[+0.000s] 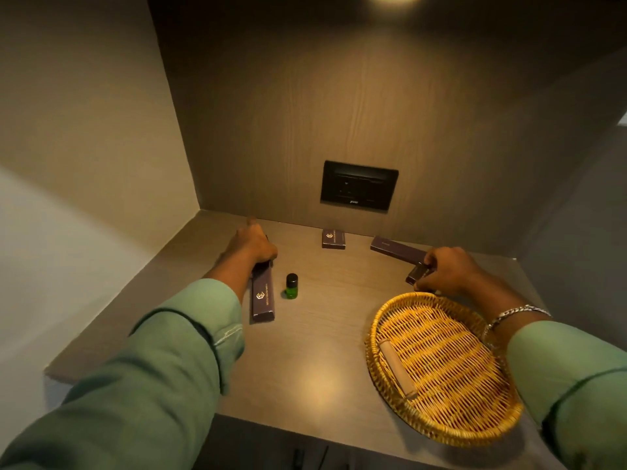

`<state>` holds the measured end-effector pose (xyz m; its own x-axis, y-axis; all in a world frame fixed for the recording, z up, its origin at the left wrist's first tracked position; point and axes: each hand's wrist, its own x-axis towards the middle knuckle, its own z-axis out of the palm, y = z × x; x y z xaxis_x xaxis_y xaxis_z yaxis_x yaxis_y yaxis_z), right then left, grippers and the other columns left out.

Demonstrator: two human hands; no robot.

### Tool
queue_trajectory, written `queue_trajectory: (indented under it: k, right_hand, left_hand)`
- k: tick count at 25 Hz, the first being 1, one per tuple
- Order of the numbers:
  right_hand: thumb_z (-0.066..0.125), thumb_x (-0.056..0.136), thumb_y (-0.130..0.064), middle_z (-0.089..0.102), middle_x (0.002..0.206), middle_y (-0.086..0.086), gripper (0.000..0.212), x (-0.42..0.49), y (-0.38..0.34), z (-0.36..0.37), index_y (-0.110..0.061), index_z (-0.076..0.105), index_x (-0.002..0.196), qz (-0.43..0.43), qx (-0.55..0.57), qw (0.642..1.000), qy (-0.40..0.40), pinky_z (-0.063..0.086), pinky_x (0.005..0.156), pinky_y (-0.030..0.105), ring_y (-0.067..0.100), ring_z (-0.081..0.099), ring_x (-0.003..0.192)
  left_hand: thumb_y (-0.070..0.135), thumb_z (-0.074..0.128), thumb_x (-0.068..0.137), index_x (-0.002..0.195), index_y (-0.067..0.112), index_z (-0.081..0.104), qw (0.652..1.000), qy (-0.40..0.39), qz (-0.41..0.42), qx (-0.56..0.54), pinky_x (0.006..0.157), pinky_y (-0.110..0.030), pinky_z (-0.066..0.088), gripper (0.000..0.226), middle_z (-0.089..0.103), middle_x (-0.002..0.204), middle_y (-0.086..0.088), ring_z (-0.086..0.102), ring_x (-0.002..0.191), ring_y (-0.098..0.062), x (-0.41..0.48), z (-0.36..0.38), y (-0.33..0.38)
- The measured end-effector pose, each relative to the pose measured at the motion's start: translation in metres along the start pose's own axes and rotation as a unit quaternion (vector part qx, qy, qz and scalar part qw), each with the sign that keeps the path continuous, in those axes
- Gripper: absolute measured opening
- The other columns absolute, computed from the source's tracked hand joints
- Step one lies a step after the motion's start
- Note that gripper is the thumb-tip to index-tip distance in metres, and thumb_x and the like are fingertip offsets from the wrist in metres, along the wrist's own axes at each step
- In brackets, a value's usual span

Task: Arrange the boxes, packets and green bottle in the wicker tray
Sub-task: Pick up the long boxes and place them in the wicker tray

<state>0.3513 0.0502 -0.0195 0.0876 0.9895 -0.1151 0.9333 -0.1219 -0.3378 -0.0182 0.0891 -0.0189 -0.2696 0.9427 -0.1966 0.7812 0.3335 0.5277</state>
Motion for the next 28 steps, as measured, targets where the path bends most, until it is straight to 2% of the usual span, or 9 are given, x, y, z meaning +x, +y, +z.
queue_trajectory:
  k: [3,5,8,10,15,20,22,25,28]
  right_hand:
    - [0.085,0.067,-0.033,0.063,0.11,0.011,0.061,-0.009,-0.006,-0.016,-0.016,0.057,0.118,-0.031,0.049,0.998,0.031,0.044,0.054,0.02,0.018,0.057,0.086]
    - [0.083,0.068,-0.04,0.06,0.118,0.013,0.07,-0.022,-0.014,-0.033,-0.018,0.054,0.127,-0.061,0.06,0.995,0.058,0.044,0.055,0.019,0.018,0.055,0.088]
    - [0.079,0.07,-0.048,0.059,0.125,0.014,0.072,-0.058,-0.018,-0.053,-0.025,0.052,0.133,-0.098,0.069,0.99,0.071,0.048,0.068,0.027,0.019,0.054,0.095]
    - [0.078,0.071,-0.048,0.062,0.123,0.008,0.066,-0.089,-0.014,-0.059,-0.027,0.056,0.13,-0.099,0.074,0.992,0.038,0.044,0.063,0.021,0.016,0.053,0.094]
    - [0.074,0.07,-0.057,0.064,0.111,-0.001,0.061,-0.149,0.006,-0.046,-0.028,0.062,0.122,-0.067,0.007,0.997,-0.043,0.046,0.06,0.019,0.01,0.054,0.087]
    - [0.071,0.068,-0.065,0.068,0.111,-0.003,0.061,-0.178,0.016,-0.024,-0.03,0.064,0.118,-0.088,-0.067,0.992,-0.061,0.058,0.071,0.033,0.013,0.06,0.09]
    - [0.071,0.067,-0.066,0.069,0.107,-0.004,0.062,-0.182,0.019,-0.019,-0.029,0.064,0.116,-0.101,-0.091,0.989,-0.058,0.054,0.067,0.03,0.012,0.06,0.087]
    - [0.071,0.068,-0.067,0.07,0.101,-0.004,0.06,-0.186,0.024,-0.013,-0.027,0.065,0.113,-0.105,-0.122,0.985,-0.063,0.05,0.066,0.028,0.011,0.059,0.085]
    - [0.072,0.066,-0.066,0.07,0.096,-0.005,0.057,-0.187,0.027,-0.012,-0.025,0.067,0.106,-0.107,-0.133,0.982,-0.08,0.047,0.065,0.027,0.011,0.06,0.084]
  left_hand:
    - [0.014,0.077,0.078,0.149,0.024,0.023,0.999,0.011,0.031,-0.043,0.082,-0.046,0.057,0.089,0.043,0.14,-0.019,0.053,0.115,-0.04,0.005,-0.023,0.018]
    - [0.013,0.076,0.077,0.149,0.024,0.029,0.993,0.038,0.046,-0.103,0.087,-0.049,0.056,0.087,0.039,0.146,-0.018,0.052,0.12,-0.039,-0.002,-0.048,0.037]
    - [0.01,0.078,0.075,0.129,0.016,0.05,0.968,0.061,0.075,-0.232,0.039,-0.038,0.057,0.061,0.053,0.127,-0.015,0.065,0.075,-0.029,-0.039,-0.078,0.076]
    - [0.01,0.08,0.074,0.113,0.013,0.052,0.955,0.051,0.119,-0.268,0.03,-0.028,0.05,0.048,0.058,0.114,-0.016,0.065,0.067,-0.025,-0.073,-0.079,0.099]
    - [0.023,0.085,0.072,0.111,0.019,0.052,0.958,-0.064,0.183,-0.211,0.042,-0.032,0.058,0.051,0.057,0.103,-0.007,0.067,0.075,-0.026,-0.15,0.001,0.127]
    - [0.03,0.086,0.07,0.131,0.02,0.045,0.979,-0.061,0.159,-0.108,0.068,-0.043,0.063,0.074,0.057,0.112,-0.01,0.067,0.09,-0.028,-0.168,0.071,0.122]
    - [0.039,0.086,0.067,0.122,0.021,0.05,0.984,-0.061,0.15,-0.078,0.073,-0.044,0.062,0.068,0.06,0.104,-0.006,0.066,0.09,-0.027,-0.165,0.081,0.117]
    - [0.054,0.084,0.064,0.103,0.023,0.053,0.986,-0.052,0.153,-0.04,0.066,-0.035,0.056,0.059,0.063,0.098,-0.002,0.062,0.085,-0.02,-0.163,0.087,0.105]
    - [0.064,0.079,0.063,0.103,0.02,0.056,0.983,-0.026,0.178,-0.028,0.073,-0.041,0.058,0.064,0.064,0.096,-0.002,0.061,0.086,-0.022,-0.165,0.088,0.095]
